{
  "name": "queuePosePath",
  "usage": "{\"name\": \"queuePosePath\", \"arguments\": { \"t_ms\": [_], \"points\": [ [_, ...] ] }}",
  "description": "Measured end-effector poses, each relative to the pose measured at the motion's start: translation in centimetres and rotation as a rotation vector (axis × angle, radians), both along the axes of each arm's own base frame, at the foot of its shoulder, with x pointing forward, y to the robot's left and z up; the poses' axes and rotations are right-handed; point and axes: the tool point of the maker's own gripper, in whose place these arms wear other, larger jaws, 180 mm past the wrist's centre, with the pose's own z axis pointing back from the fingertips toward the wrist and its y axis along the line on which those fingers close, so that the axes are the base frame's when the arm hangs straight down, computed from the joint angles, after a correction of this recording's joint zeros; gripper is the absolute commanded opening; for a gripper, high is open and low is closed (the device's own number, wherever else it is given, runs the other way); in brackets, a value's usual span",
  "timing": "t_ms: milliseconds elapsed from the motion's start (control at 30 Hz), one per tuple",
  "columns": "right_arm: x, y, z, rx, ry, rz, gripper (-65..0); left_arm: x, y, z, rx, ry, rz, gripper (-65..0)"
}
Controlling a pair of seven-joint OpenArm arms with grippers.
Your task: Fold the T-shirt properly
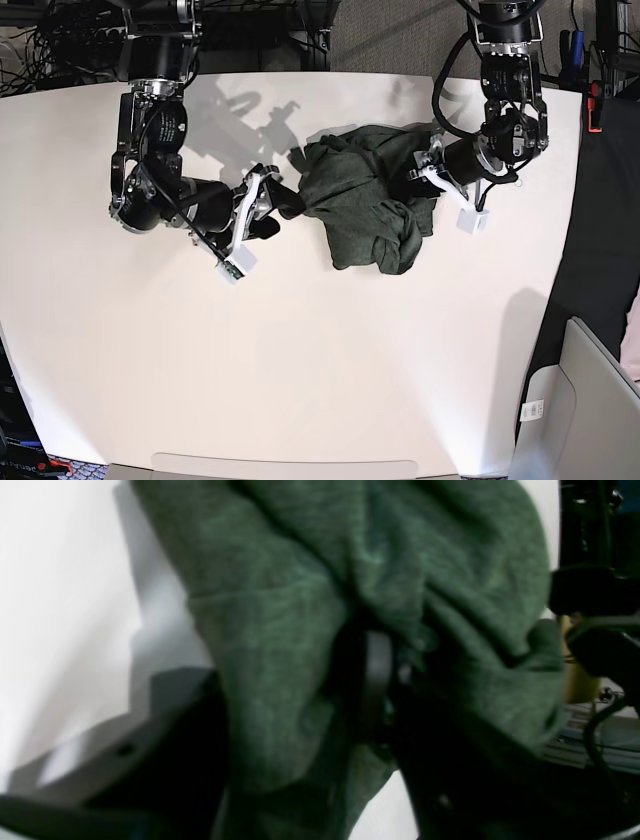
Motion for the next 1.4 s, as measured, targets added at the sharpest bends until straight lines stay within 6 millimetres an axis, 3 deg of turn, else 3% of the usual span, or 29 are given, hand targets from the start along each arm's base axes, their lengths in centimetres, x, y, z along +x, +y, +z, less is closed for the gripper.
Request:
{"name": "queuePosePath", "arguments": {
  "t_ms": [133,400,500,567,667,767,900,1000,1200,1400],
  "points": [
    [0.0,0.2,0.1,0.004,-0.001,0.001,-31.3,0.2,1.0,0.1,0.000,-0.003,0.035,-38.3],
    [0.1,-0.1,0.1,0.007,-0.001,-0.008,-31.3,0.6,7.8,0.5,0.048,-0.010,0.223,-38.5],
    [0.5,-0.9,0.2,0.013,-0.002,-0.042,-31.3,0.2,9.3,1.3,0.091,-0.019,0.230,-38.5],
    [0.9,-1.8,0.3,0.014,-0.005,-0.072,-31.3,-0.8,8.2,3.0,0.128,-0.037,0.149,-38.6],
    [1.5,-3.4,0.6,0.026,-0.013,-0.127,-31.3,-1.0,4.8,7.0,0.125,-0.154,0.086,-38.6],
    [2.0,-5.9,0.8,0.011,-0.024,-0.187,-31.3,-1.4,1.6,9.7,0.096,-0.220,0.023,-38.5],
    [2.6,-10.4,1.0,-0.037,-0.038,-0.282,-31.3,-1.9,-1.6,9.3,0.091,-0.205,-0.071,-38.5],
    [2.6,-12.1,1.0,-0.055,-0.041,-0.310,-31.3,-2.7,-4.7,9.2,0.048,-0.217,-0.133,-38.5],
    [2.2,-12.6,0.8,-0.063,-0.034,-0.315,-31.3,-2.7,-9.0,8.7,0.133,-0.291,-0.237,-38.5],
    [2.0,-12.6,1.0,-0.070,-0.046,-0.313,-31.3,-1.9,-10.9,10.2,0.309,-0.461,-0.288,-38.5]
  ]
}}
